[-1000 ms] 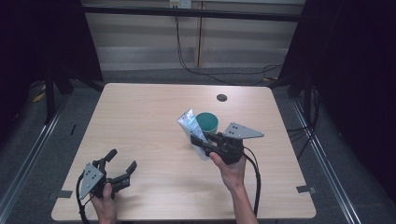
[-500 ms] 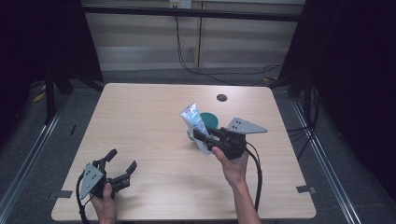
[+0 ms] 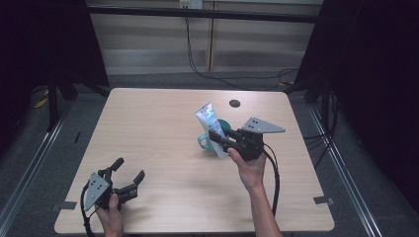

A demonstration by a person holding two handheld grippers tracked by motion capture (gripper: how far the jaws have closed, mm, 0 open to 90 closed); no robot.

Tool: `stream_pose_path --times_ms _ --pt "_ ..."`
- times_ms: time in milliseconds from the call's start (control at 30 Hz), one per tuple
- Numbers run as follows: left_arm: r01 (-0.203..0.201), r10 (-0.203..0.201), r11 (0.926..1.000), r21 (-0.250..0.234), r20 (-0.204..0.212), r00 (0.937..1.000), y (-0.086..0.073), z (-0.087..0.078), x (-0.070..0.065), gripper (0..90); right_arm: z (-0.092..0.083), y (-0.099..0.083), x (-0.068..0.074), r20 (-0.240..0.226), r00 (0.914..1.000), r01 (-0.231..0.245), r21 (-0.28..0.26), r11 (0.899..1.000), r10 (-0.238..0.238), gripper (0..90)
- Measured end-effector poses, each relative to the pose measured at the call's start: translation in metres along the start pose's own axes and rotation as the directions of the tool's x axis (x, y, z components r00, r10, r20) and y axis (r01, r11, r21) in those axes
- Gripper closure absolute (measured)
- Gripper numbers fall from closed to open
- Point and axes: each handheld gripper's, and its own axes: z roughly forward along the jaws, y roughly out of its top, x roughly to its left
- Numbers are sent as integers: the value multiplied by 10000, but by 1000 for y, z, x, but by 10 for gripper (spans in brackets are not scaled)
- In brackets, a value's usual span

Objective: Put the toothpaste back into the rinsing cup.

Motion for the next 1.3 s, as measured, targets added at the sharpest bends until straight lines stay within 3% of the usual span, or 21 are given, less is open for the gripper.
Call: stream_pose_path --times_ms 167,400,1067,1300 --pt "-3 3 10000 0 0 10000 0 0 0 155 0 3 -5 103 9999 10 -150 9999 -9 682" --pt "1 -1 10000 -4 -4 10000 0 0 0 155 5 3 -13 443 9990 -65 -26 10000 66 682" --pt "-54 54 10000 64 7 10000 0 0 0 155 16 10 -37 831 9951 -547 227 9982 527 678" --pt "-56 56 10000 71 12 10000 0 0 0 155 18 17 -45 1156 9924 -471 304 9984 433 678"
